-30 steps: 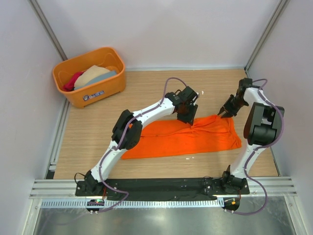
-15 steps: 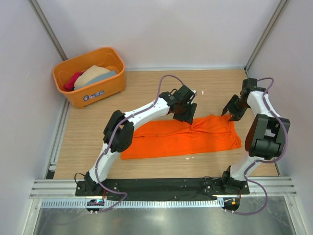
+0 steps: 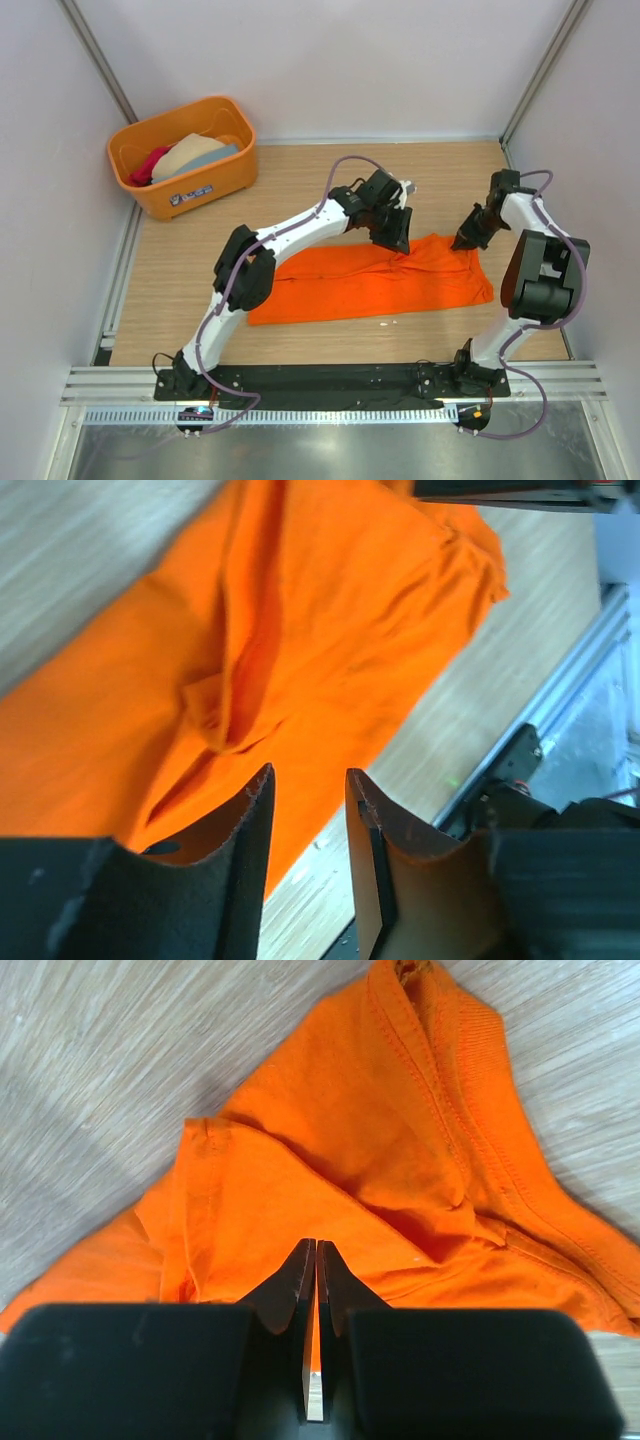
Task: Fold and stack the t-shirts
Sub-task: Fold the tshirt
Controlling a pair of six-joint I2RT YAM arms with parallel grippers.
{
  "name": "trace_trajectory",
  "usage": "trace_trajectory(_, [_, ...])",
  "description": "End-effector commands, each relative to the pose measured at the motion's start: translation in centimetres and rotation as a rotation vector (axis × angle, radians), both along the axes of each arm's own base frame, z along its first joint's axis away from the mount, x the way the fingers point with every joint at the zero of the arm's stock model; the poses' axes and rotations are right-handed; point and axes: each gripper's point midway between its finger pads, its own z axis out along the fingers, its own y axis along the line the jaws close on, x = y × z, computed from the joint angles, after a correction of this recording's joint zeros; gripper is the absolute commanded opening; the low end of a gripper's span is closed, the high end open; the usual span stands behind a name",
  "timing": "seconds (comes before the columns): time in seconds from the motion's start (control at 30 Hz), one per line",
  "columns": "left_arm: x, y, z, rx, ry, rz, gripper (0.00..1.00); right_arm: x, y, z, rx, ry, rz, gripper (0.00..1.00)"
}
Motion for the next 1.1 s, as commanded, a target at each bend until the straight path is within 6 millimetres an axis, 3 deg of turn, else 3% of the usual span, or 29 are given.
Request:
trace_trajectory(0.0, [-1.5, -3.3, 0.9, -0.123, 0.050, -0.094, 0.37, 0.6, 0.8, -0.8, 0.045, -0.014, -0.010, 0.09])
trace_trajectory(0.1, [-1.8, -4.5, 1.0, -0.150, 0.056, -0.122, 0.39, 0.3, 0.9, -2.0, 0.052, 0.012, -0.015, 0.09])
trace_trajectory(0.27, [-1.4, -5.1, -0.9, -0.133, 0.057, -0.126, 0.40, -1.0, 0.3, -3.0, 0.013, 0.046, -0.015, 0.08])
trace_trajectory(0.53, [2.1, -1.2, -6.2, 0.090, -0.004, -0.013, 0.39, -2.6, -0.5, -4.5, -0.030, 0.100, -0.015, 0.08])
trace_trajectory(0.8, [0.9, 0.7, -9.8, 0.179, 0.086, -0.019, 0.36, -4.6, -0.9, -5.6, -0.060, 0.154, -0.025, 0.08])
trace_trajectory(0.9, [0.1, 1.0, -10.2, 0.189, 0.102, -0.035, 0.33, -5.2, -0.9, -5.6, -0.064, 0.153, -0.026, 0.09])
trace_trajectory(1.03, [-0.7, 0.6, -8.2, 0.147, 0.102, -0.063, 0.34, -4.8, -0.9, -4.6, -0.067, 0.131, -0.019, 0.09])
trace_trajectory(1.07, [-0.7, 0.5, -7.6, 0.139, 0.095, -0.065, 0.35, -4.2, -0.9, -3.5, -0.069, 0.100, -0.012, 0.10])
